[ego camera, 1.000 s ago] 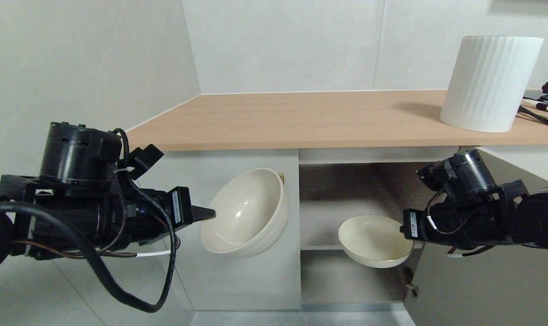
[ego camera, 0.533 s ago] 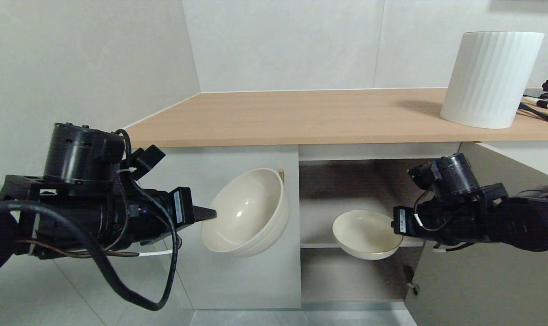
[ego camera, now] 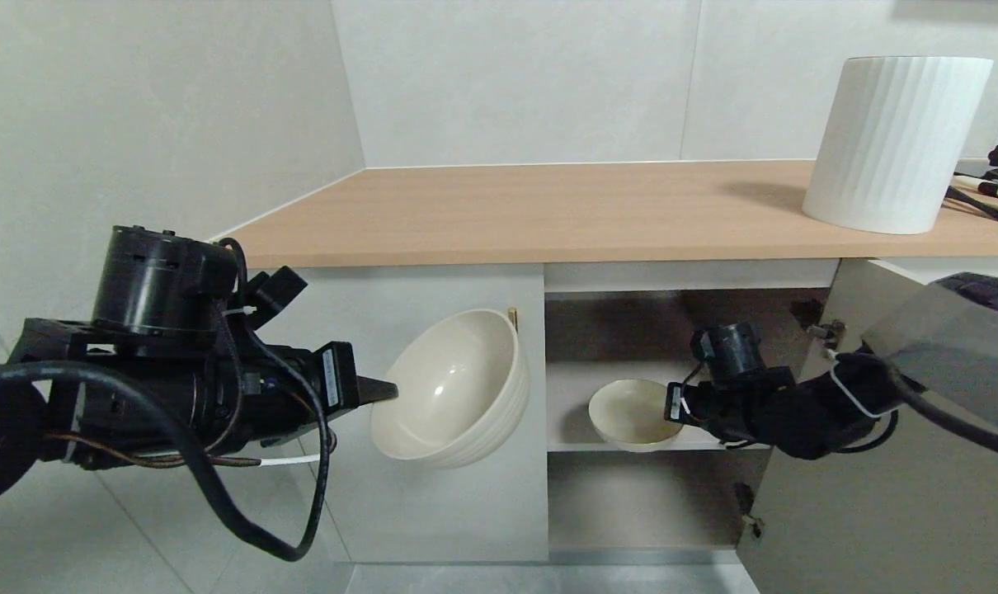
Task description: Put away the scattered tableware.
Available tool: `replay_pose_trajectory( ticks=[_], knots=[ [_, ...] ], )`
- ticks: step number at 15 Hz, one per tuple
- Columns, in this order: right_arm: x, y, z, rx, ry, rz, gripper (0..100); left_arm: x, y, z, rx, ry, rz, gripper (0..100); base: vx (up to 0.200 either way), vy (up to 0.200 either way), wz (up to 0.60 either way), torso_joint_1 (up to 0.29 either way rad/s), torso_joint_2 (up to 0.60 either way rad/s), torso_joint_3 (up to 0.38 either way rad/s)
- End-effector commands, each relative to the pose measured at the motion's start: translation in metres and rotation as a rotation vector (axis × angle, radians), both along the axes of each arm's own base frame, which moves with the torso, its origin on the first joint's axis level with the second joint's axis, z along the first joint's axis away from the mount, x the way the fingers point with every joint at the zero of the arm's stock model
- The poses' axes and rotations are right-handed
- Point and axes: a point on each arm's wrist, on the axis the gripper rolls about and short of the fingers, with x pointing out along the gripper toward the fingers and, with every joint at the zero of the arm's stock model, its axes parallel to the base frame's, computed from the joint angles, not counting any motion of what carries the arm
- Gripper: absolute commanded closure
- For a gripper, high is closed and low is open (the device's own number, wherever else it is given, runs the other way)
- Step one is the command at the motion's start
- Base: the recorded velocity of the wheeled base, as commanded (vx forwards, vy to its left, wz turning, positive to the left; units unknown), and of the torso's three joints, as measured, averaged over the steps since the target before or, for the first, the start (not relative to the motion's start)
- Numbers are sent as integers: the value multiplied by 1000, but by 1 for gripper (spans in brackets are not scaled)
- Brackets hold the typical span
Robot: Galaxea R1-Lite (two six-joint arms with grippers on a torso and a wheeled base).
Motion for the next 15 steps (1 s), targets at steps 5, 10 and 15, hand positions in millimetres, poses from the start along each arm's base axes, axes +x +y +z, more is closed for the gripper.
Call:
replay_pose_trajectory(
  ticks=[5,10,15],
  knots=[
    [57,-5,-45,-47,91,-77,100,5,-2,-5,8,20,3,100,0,0,0,0,0,0],
    [74,-11,-73,-111,82,-163,100,8,-3,-9,11,34,1,100,0,0,0,0,0,0],
    [91,-7,-86,-156,30,-238,100,6,-3,-8,11,29,0,100,0,0,0,0,0,0]
  ],
)
